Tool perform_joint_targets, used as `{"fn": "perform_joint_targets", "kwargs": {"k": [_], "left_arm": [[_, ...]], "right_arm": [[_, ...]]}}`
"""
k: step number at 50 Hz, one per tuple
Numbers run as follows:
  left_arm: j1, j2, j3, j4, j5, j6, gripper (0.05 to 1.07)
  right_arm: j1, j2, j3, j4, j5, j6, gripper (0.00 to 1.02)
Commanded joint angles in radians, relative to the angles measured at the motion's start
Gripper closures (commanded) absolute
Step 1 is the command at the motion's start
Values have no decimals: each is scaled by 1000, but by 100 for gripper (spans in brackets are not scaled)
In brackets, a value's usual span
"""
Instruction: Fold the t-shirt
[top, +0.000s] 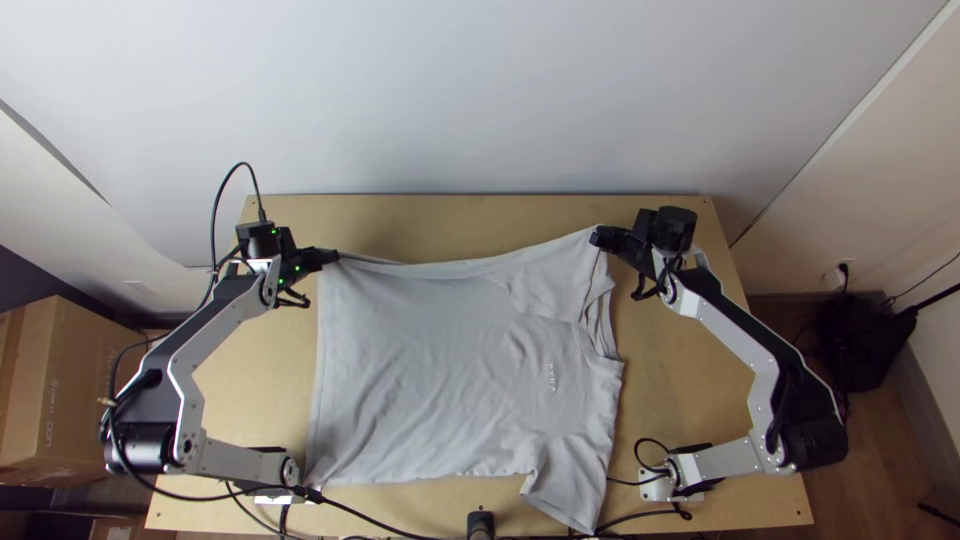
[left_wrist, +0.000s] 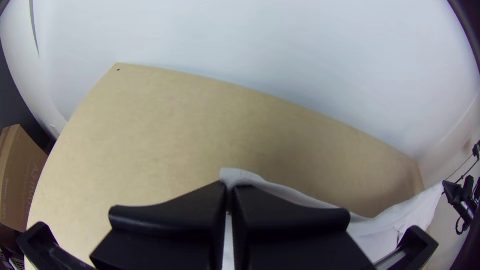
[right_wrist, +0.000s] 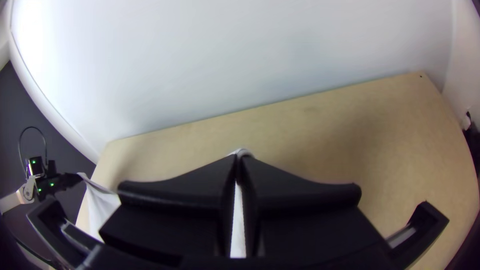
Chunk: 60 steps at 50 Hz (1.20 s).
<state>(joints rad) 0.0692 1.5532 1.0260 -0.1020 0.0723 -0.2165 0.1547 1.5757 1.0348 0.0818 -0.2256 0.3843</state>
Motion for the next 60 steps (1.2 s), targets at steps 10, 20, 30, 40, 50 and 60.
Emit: {"fn": "perform_joint_targets", "kwargs": {"k": [10, 20, 30, 40, 50, 60], "left_arm": [[-5, 162, 210, -27, 15, 16, 105], [-8, 262, 348, -68, 15, 14, 105], [-14, 390, 526, -176, 14, 19, 105], [-16, 476, 689, -301, 15, 12, 105], [-19, 479, 729, -387, 15, -4, 105], [-14, 450, 726, -476, 57, -7, 105]], "right_arm": [[-61, 150, 157, -17, -3, -15, 100], [-95, 242, 263, -36, -1, -18, 100], [-112, 365, 430, -117, -1, -16, 100], [-110, 457, 602, -275, 0, -10, 100], [-104, 448, 620, -332, 5, 11, 100], [-95, 406, 613, -409, 3, 33, 100]]}}
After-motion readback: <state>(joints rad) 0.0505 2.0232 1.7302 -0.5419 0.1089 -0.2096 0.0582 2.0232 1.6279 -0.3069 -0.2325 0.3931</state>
